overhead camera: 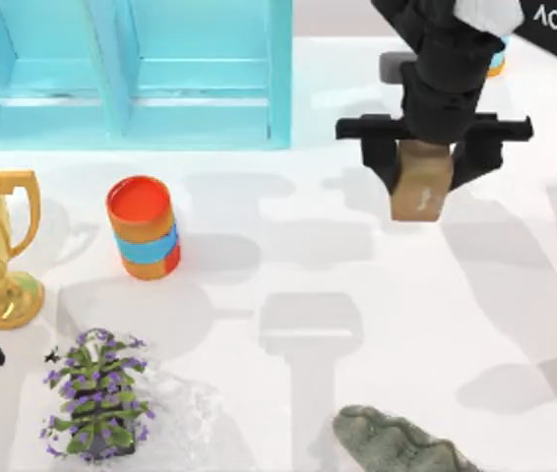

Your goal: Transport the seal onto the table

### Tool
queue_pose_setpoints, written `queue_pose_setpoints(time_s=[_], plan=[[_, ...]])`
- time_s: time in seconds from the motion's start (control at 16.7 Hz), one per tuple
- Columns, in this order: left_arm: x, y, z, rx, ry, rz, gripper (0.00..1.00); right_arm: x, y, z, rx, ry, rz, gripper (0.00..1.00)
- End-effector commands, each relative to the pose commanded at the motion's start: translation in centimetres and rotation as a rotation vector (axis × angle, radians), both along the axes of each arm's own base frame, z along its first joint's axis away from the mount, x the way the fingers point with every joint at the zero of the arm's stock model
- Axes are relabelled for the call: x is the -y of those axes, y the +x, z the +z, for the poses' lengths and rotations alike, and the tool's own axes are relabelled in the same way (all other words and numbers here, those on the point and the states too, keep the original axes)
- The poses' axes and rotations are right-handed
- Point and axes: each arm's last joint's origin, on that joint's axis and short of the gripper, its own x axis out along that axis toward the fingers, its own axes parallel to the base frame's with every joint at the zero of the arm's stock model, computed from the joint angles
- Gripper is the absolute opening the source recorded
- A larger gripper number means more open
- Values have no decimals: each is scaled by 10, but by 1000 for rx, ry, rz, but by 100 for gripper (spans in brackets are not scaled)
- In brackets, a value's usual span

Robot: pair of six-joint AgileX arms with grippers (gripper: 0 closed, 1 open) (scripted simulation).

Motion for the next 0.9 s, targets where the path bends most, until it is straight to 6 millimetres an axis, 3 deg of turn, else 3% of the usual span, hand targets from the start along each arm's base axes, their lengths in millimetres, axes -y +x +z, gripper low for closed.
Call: queue_pose_setpoints(time_s=[0.12,0.48,0.9], plan=[[0,0,0,0,0,0,100,-5,-1,-10,-24,-10,1,0],[0,0,0,0,0,0,100,-3,-1,-11,-25,-9,-3,0],[0,0,0,0,0,0,100,-5,-2,-56,-25,-10,2,0]])
